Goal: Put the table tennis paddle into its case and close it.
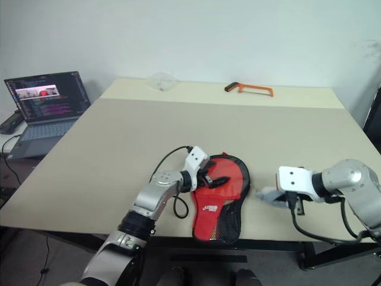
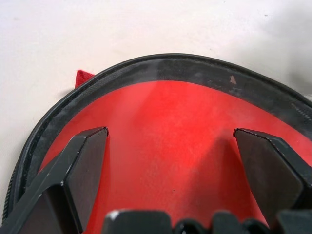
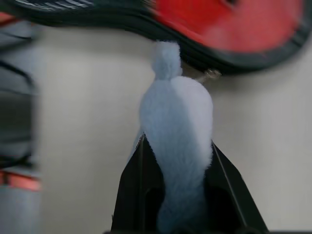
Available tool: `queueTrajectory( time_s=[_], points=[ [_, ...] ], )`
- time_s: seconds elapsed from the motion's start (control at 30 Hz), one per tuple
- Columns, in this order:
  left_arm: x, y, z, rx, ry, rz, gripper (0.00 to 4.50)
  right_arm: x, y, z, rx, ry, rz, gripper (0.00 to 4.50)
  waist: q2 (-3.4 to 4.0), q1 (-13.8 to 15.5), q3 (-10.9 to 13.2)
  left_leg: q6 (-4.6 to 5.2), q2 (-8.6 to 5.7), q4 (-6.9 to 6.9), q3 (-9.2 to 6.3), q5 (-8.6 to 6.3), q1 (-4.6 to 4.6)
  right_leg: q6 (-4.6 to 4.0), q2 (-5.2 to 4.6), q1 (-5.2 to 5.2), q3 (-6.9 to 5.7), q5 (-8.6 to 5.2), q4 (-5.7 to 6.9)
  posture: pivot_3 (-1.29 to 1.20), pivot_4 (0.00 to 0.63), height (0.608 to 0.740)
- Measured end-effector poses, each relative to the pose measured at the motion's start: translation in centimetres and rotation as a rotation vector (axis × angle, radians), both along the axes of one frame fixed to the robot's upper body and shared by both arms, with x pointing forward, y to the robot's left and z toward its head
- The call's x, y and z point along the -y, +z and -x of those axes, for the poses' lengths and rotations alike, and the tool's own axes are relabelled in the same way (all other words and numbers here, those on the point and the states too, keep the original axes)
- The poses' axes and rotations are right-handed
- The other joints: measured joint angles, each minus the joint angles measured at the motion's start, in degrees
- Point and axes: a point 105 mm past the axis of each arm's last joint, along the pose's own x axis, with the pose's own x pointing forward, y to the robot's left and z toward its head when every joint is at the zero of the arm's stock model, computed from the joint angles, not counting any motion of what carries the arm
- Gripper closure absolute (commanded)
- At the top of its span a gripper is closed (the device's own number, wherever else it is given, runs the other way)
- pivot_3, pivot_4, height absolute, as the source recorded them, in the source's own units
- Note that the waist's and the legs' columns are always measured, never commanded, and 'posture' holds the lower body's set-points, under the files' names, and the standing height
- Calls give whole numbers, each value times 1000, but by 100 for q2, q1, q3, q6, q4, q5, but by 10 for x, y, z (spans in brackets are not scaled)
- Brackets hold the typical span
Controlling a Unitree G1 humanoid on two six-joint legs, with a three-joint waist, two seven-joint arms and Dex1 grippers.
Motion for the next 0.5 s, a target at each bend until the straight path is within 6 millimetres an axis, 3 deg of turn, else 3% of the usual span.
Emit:
queueTrajectory(
  time_s=[0.2,0.5],
  points=[
    [4,-3,-5,-11,11,-21,0,-23,-27,42,-156,120,-29,4168,0,35,-5,-1,-11,2,-2,-1,0,2,-12,7,-4,-5,-13,0,150,740],
    [9,-4,-5,-16,2,-27,0,-31,-50,56,-232,149,-29,4170,-2,102,-17,-14,-16,1,-6,-11,0,19,-18,23,-10,-9,-30,0,150,740]
  ],
)
